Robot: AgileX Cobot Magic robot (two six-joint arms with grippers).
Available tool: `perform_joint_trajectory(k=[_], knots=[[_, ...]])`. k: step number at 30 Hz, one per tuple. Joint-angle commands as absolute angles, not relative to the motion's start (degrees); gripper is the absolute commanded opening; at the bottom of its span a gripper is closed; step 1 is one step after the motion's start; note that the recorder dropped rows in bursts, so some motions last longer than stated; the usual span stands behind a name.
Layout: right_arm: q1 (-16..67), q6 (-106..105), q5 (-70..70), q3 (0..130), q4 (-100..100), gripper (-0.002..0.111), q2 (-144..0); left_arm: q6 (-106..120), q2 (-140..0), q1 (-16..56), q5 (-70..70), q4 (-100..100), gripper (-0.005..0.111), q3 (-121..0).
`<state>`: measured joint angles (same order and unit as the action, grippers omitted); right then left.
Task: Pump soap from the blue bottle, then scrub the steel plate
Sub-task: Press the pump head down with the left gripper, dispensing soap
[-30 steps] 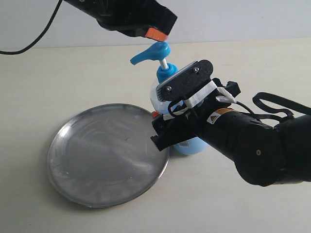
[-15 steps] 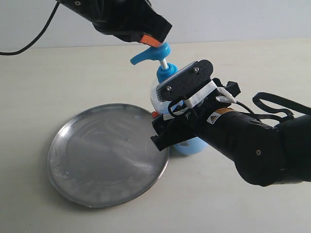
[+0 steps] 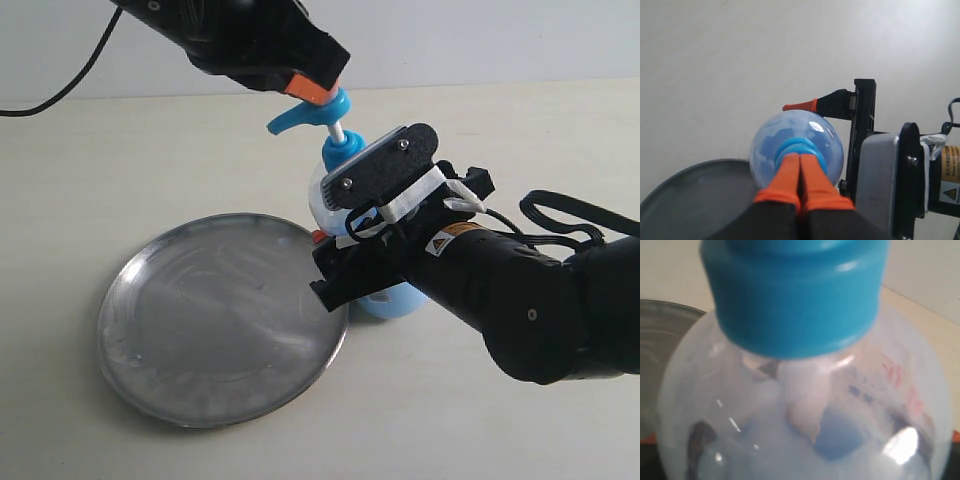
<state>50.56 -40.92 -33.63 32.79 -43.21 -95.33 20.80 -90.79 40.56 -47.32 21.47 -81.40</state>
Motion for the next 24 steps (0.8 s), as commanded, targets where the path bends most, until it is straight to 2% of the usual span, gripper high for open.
perform_joint_trajectory(k=[1, 24], knots=[[50.7, -41.3, -32.8, 33.1, -41.2, 0.000, -95.3, 19.6, -92.2, 40.8, -49.1, 21.5, 0.000, -81.4], [50.7, -40.8, -32.8, 33.1, -41.0, 0.000, -95.3, 18.5, -94.0, 40.8, -51.2, 21.4, 0.000, -81.1]])
